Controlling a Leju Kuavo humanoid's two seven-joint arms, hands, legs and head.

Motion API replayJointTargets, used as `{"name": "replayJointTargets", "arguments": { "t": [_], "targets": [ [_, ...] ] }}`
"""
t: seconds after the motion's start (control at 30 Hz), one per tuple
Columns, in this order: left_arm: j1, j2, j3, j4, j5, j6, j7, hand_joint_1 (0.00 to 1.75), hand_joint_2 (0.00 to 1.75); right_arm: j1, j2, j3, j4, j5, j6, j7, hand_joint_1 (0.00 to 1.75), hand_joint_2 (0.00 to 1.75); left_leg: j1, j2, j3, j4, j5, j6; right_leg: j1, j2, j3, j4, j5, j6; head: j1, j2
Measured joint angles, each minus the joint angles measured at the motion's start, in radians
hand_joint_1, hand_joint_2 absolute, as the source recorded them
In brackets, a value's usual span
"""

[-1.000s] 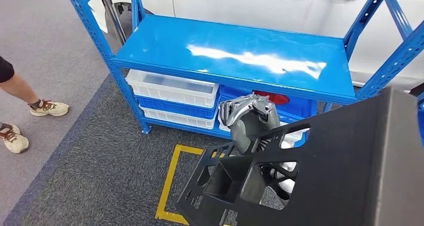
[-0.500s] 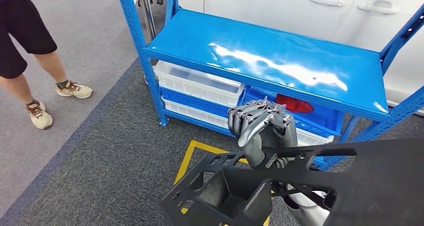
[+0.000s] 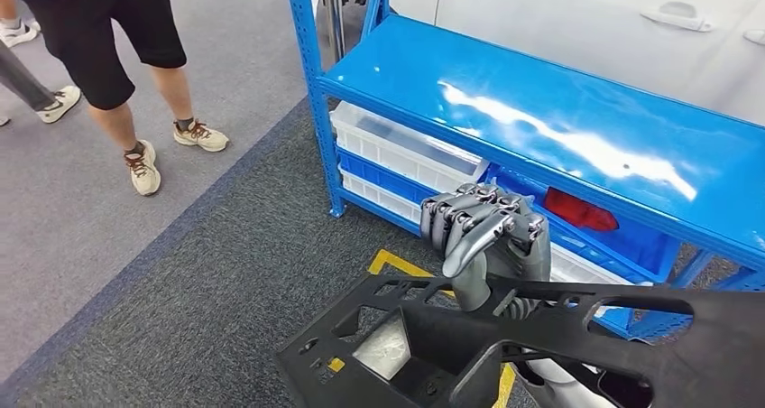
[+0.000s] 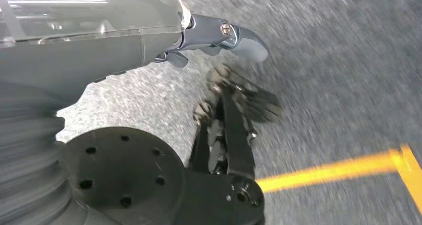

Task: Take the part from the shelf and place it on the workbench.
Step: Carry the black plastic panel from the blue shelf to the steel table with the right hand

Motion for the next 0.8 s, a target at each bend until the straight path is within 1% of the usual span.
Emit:
{"name": "replayJointTargets", "arguments": {
  "t": [0.03, 0.07, 0.1, 0.13, 0.17, 0.2, 0.23, 0.27, 0.3, 0.33, 0.37, 0.4, 0.43, 0.47, 0.5, 0.53, 0.57, 0.6, 0.63, 0.67, 0.7, 0.73, 0.77, 0.8],
  "targets": [
    [0.0, 0.0, 0.0, 0.0, 0.0, 0.004, 0.006, 0.0, 1.75, 0.0, 0.0, 0.0, 0.0, 0.0, 0.0, 0.0, 1.75, 1.75, -0.003, 0.02, 0.04, -0.07, 0.022, 0.004, 0.002, -0.01, 0.002, 0.002, -0.003, 0.004, 0.0, 0.0],
    [-0.001, 0.0, 0.0, 0.0, 0.0, 0.008, 0.013, 0.0, 1.75, 0.001, 0.0, 0.0, -0.001, 0.0, -0.001, 0.0, 1.75, 1.75, -0.006, 0.034, 0.069, -0.125, 0.038, 0.011, 0.005, -0.018, 0.003, 0.004, -0.006, 0.008, 0.0, 0.0],
    [-0.002, 0.0, 0.0, 0.0, 0.0, 0.01, 0.019, 0.0, 1.75, 0.001, 0.0, 0.0, -0.001, 0.0, -0.002, 0.001, 1.75, 1.75, -0.009, 0.043, 0.083, -0.155, 0.043, 0.018, 0.008, -0.026, 0.004, 0.005, -0.008, 0.013, 0.0, 0.0],
    [-0.002, 0.0, 0.0, 0.0, 0.0, 0.012, 0.024, 0.0, 1.75, 0.002, 0.0, 0.0, -0.001, 0.0, -0.004, 0.001, 1.75, 1.75, -0.013, 0.043, 0.084, -0.163, 0.04, 0.025, 0.01, -0.033, 0.004, 0.006, -0.009, 0.018, 0.0, 0.0],
    [0.0, 0.0, 0.0, 0.0, 0.0, 0.014, 0.029, 0.0, 1.75, 0.002, 0.0, 0.0, -0.001, 0.0, -0.005, 0.002, 1.75, 1.75, -0.013, 0.032, 0.081, -0.165, 0.043, 0.032, 0.01, -0.041, 0.005, 0.006, -0.01, 0.023, 0.0, 0.0],
    [0.001, 0.0, 0.0, 0.0, 0.0, 0.017, 0.032, 0.0, 1.75, 0.002, 0.0, 0.0, -0.001, 0.0, -0.006, 0.002, 1.75, 1.75, -0.012, 0.024, 0.081, -0.167, 0.045, 0.037, 0.008, -0.041, 0.006, 0.007, -0.013, 0.029, 0.0, 0.0],
    [0.002, 0.0, 0.0, 0.0, 0.0, 0.02, 0.033, 0.0, 1.75, 0.003, 0.0, 0.0, -0.001, 0.0, -0.007, 0.002, 1.75, 1.75, -0.01, 0.015, 0.081, -0.17, 0.047, 0.043, 0.005, -0.028, 0.003, 0.016, -0.023, 0.034, 0.0, 0.0],
    [0.001, 0.0, 0.0, 0.0, 0.0, 0.022, 0.034, 0.0, 1.75, 0.003, 0.0, 0.0, -0.001, 0.0, -0.007, 0.002, 1.75, 1.75, -0.009, 0.006, 0.081, -0.173, 0.05, 0.049, 0.002, -0.006, -0.008, 0.042, -0.043, 0.038, 0.0, 0.0],
    [-0.001, -0.001, 0.0, 0.0, 0.0, 0.024, 0.035, 0.0, 1.75, 0.004, 0.0, 0.0, -0.001, 0.0, -0.007, 0.002, 1.75, 1.75, -0.007, -0.003, 0.081, -0.175, 0.053, 0.053, -0.001, 0.022, -0.03, 0.093, -0.074, 0.041, 0.0, 0.0],
    [-0.002, -0.001, 0.0, 0.0, 0.0, 0.026, 0.035, 0.0, 1.75, 0.006, 0.0, 0.0, -0.001, 0.0, -0.007, 0.003, 1.75, 1.75, -0.008, -0.014, 0.079, -0.175, 0.054, 0.056, -0.002, 0.045, -0.063, 0.162, -0.109, 0.042, 0.0, 0.0],
    [-0.004, -0.001, 0.001, 0.0, 0.001, 0.029, 0.036, 0.0, 1.75, 0.008, 0.0, 0.0, 0.001, 0.0, -0.007, 0.003, 1.75, 1.75, -0.009, -0.025, 0.077, -0.174, 0.055, 0.058, -0.002, 0.057, -0.1, 0.235, -0.139, 0.042, 0.0, 0.0],
    [-0.004, -0.001, 0.001, 0.0, 0.002, 0.032, 0.036, 0.0, 1.75, 0.009, 0.0, 0.0, 0.003, 0.0, -0.007, 0.003, 1.75, 1.75, -0.01, -0.038, 0.075, -0.174, 0.056, 0.059, -0.002, 0.063, -0.128, 0.289, -0.153, 0.042, 0.0, 0.0],
    [-0.004, -0.001, 0.001, 0.0, 0.005, 0.035, 0.036, 0.0, 1.75, 0.01, 0.0, 0.0, 0.005, 0.0, -0.007, 0.003, 1.75, 1.75, -0.011, -0.051, 0.075, -0.173, 0.057, 0.059, -0.003, 0.065, -0.139, 0.306, -0.146, 0.041, 0.0, 0.0],
    [-0.003, -0.002, 0.002, 0.0, 0.007, 0.038, 0.036, 0.0, 1.75, 0.01, 0.0, 0.0, 0.007, 0.0, -0.007, 0.002, 1.75, 1.75, -0.011, -0.065, 0.074, -0.171, 0.057, 0.059, -0.003, 0.068, -0.13, 0.282, -0.12, 0.04, 0.0, 0.0],
    [-0.003, -0.002, 0.003, 0.0, 0.009, 0.04, 0.036, 0.0, 1.75, 0.009, 0.0, 0.0, 0.009, 0.0, -0.007, 0.002, 1.75, 1.75, -0.011, -0.08, 0.075, -0.168, 0.056, 0.058, -0.004, 0.076, -0.104, 0.223, -0.081, 0.037, 0.0, 0.0],
    [-0.003, -0.003, 0.004, 0.0, 0.01, 0.041, 0.036, 0.0, 1.75, 0.007, 0.0, 0.0, 0.01, -0.001, -0.006, 0.001, 1.75, 1.75, -0.011, -0.094, 0.074, -0.165, 0.056, 0.056, -0.006, 0.098, -0.072, 0.153, -0.046, 0.034, 0.0, 0.0],
    [-0.004, -0.004, 0.005, 0.0, 0.01, 0.041, 0.036, 0.0, 1.75, 0.006, 0.0, 0.0, 0.01, -0.002, -0.007, 0.0, 1.75, 1.75, -0.011, -0.107, 0.07, -0.16, 0.056, 0.053, -0.009, 0.121, -0.045, 0.089, -0.021, 0.032, 0.0, 0.0],
    [-0.005, -0.005, 0.005, 0.0, 0.009, 0.041, 0.035, 0.0, 1.75, 0.005, 0.0, 0.0, 0.011, -0.003, -0.007, -0.003, 1.75, 1.75, -0.01, -0.12, 0.065, -0.157, 0.057, 0.047, -0.009, 0.139, -0.029, 0.048, -0.009, 0.031, 0.0, 0.0],
    [-0.005, -0.005, 0.005, 0.0, 0.008, 0.041, 0.035, 0.0, 1.75, 0.004, 0.0, 0.0, 0.011, -0.005, -0.009, -0.006, 1.75, 1.75, -0.008, -0.131, 0.06, -0.157, 0.059, 0.04, -0.009, 0.15, -0.023, 0.032, -0.009, 0.03, 0.0, 0.0],
    [-0.003, -0.005, 0.006, 0.0, 0.006, 0.041, 0.035, 0.0, 1.75, 0.004, 0.0, 0.0, 0.012, -0.007, -0.01, -0.01, 1.75, 1.75, -0.006, -0.143, 0.055, -0.158, 0.062, 0.033, -0.007, 0.143, -0.023, 0.027, -0.009, 0.028, 0.0, 0.0],
    [0.0, -0.004, 0.006, 0.0, 0.003, 0.041, 0.034, 0.0, 1.75, 0.004, 0.0, 0.0, 0.012, -0.008, -0.012, -0.014, 1.75, 1.75, -0.004, -0.152, 0.053, -0.161, 0.065, 0.025, -0.007, 0.132, -0.022, 0.024, -0.006, 0.023, 0.0, 0.0],
    [0.002, -0.004, 0.005, 0.0, 0.001, 0.041, 0.034, 0.0, 1.75, 0.004, 0.0, 0.0, 0.012, -0.01, -0.013, -0.018, 1.75, 1.75, -0.005, -0.141, 0.049, -0.156, 0.061, 0.021, -0.008, 0.119, -0.019, 0.018, -0.003, 0.016, 0.0, 0.0],
    [0.004, -0.004, 0.005, 0.0, 0.0, 0.04, 0.034, 0.0, 1.75, 0.004, 0.0, 0.0, 0.011, -0.012, -0.014, -0.021, 1.75, 1.75, -0.007, -0.116, 0.039, -0.135, 0.047, 0.017, -0.01, 0.105, -0.016, 0.012, 0.001, 0.009, 0.0, 0.0],
    [0.003, -0.004, 0.005, 0.0, -0.001, 0.038, 0.034, 0.0, 1.75, 0.004, 0.0, 0.0, 0.011, -0.013, -0.014, -0.023, 1.75, 1.75, -0.008, -0.084, 0.021, -0.094, 0.022, 0.014, -0.01, 0.09, -0.013, 0.006, 0.003, 0.003, 0.0, 0.0]
  ]
}}
